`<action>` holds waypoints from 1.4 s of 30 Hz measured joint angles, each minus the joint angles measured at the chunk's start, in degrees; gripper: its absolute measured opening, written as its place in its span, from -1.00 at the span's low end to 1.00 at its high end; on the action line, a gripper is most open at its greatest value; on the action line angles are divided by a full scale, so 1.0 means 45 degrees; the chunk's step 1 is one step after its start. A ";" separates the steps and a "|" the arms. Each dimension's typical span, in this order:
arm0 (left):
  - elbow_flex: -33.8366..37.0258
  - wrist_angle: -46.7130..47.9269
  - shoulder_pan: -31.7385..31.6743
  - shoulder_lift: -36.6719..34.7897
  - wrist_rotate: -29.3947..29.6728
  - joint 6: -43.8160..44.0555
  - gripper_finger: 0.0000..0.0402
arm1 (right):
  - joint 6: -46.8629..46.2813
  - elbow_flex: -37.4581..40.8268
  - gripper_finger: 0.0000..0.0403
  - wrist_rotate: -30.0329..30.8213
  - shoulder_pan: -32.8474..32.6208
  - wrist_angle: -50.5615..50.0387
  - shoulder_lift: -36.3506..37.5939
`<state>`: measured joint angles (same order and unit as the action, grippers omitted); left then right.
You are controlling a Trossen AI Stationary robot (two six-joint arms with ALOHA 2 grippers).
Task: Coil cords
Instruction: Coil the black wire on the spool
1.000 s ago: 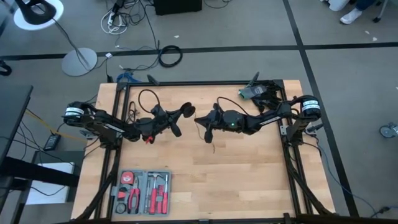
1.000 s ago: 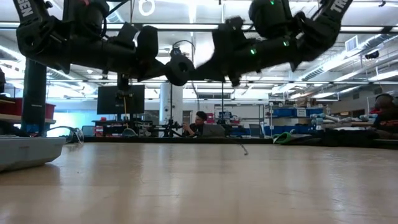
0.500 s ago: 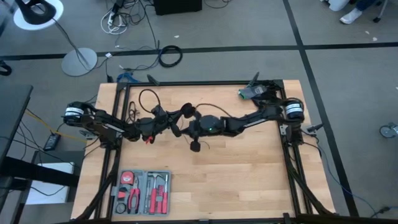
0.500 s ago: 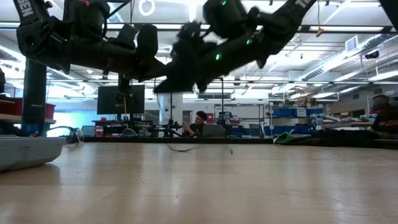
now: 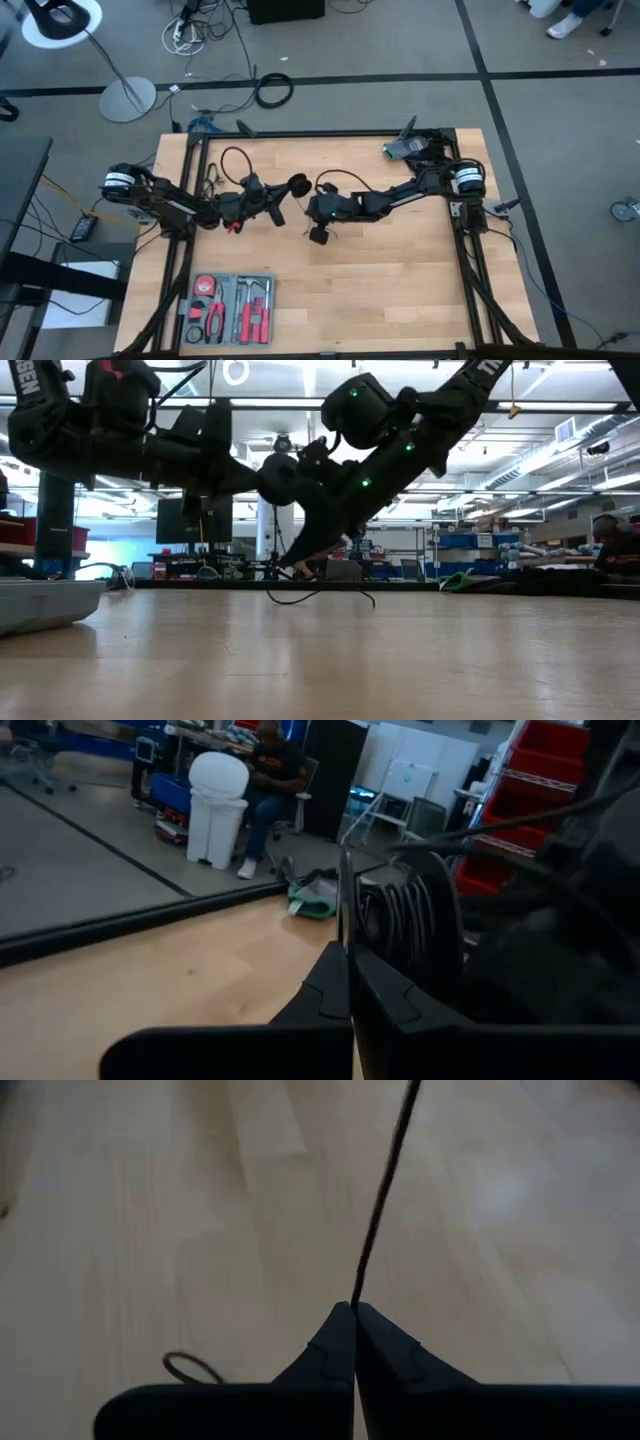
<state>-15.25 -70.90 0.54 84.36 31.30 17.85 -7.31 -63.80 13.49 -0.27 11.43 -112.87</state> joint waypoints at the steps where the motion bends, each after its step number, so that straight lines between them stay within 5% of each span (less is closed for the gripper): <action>1: 0.0113 -0.0045 0.0059 0.0000 0.0032 0.0117 -1.00 | -0.0003 0.0004 -1.00 0.0010 0.0004 -0.0293 0.0127; 9: 0.1229 -0.0428 0.1062 -0.0015 0.1017 0.0222 -1.00 | -0.0124 0.0012 -1.00 0.1054 0.0074 -0.2888 0.1577; 24: 0.1444 0.0687 0.1909 -0.0015 0.0600 0.0872 -1.00 | 0.1219 0.0017 -0.97 0.0812 0.0265 -0.0551 0.2505; 42: 0.1886 0.1686 0.1909 -0.0010 0.1446 0.1859 -1.00 | 0.0578 0.0012 -0.53 0.0301 0.0057 -0.1974 0.2515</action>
<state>-6.76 -63.31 9.13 84.31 37.80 26.21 -4.71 -63.75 14.85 -0.01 2.55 -101.56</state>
